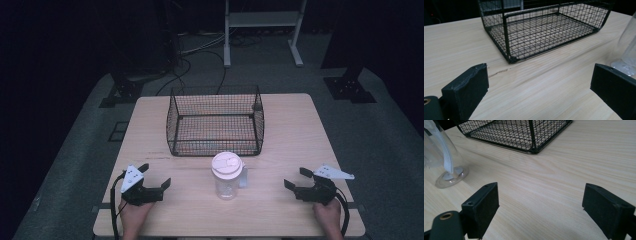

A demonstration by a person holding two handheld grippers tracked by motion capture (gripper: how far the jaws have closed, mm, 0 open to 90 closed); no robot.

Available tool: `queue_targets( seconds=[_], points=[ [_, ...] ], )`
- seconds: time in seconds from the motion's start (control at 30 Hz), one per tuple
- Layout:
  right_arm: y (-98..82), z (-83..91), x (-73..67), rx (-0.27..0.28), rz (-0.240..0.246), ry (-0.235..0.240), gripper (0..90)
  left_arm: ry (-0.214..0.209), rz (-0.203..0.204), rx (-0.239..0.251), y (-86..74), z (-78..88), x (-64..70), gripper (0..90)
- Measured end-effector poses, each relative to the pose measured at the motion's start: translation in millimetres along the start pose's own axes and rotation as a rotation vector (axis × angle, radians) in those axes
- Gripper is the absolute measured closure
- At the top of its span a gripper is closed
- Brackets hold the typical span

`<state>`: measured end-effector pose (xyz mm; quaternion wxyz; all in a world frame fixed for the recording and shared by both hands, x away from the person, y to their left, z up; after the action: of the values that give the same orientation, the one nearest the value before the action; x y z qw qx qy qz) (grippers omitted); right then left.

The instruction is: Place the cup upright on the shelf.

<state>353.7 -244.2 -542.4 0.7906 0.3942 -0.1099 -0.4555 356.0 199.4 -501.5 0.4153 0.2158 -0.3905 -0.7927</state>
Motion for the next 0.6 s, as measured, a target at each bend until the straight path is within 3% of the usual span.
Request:
queue_targets(
  seconds=[0.23, 0.3, 0.6],
  points=[
    [-0.2, -0.7, -0.1, -0.004, 0.005, -0.005, 12.9, -0.014, -0.031, 0.012, 12.3, -0.6, 6.4, 0.8],
    [-0.3, -1.3, 0.3, -0.006, 0.01, -0.009, 12.9, -0.02, -0.044, -0.008, 14.0, -2.6, 7.3, 0.8],
    [-0.3, -0.9, 0.3, -0.006, 0.006, -0.004, 12.9, -0.053, -0.095, -0.008, 26.5, -1.3, 20.2, 0.7]
  ],
)
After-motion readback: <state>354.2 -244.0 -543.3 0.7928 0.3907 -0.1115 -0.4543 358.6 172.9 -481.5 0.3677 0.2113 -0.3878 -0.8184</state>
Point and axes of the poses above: each handheld gripper's, and its own axes: z roughly backward along the jaws, y roughly out of its top, x roughly to its right, the point moved 10 cm from there along -z, roughly forward along the jaws, and after that the axes turned 15 degrees about -x, right-handed, at the moved point
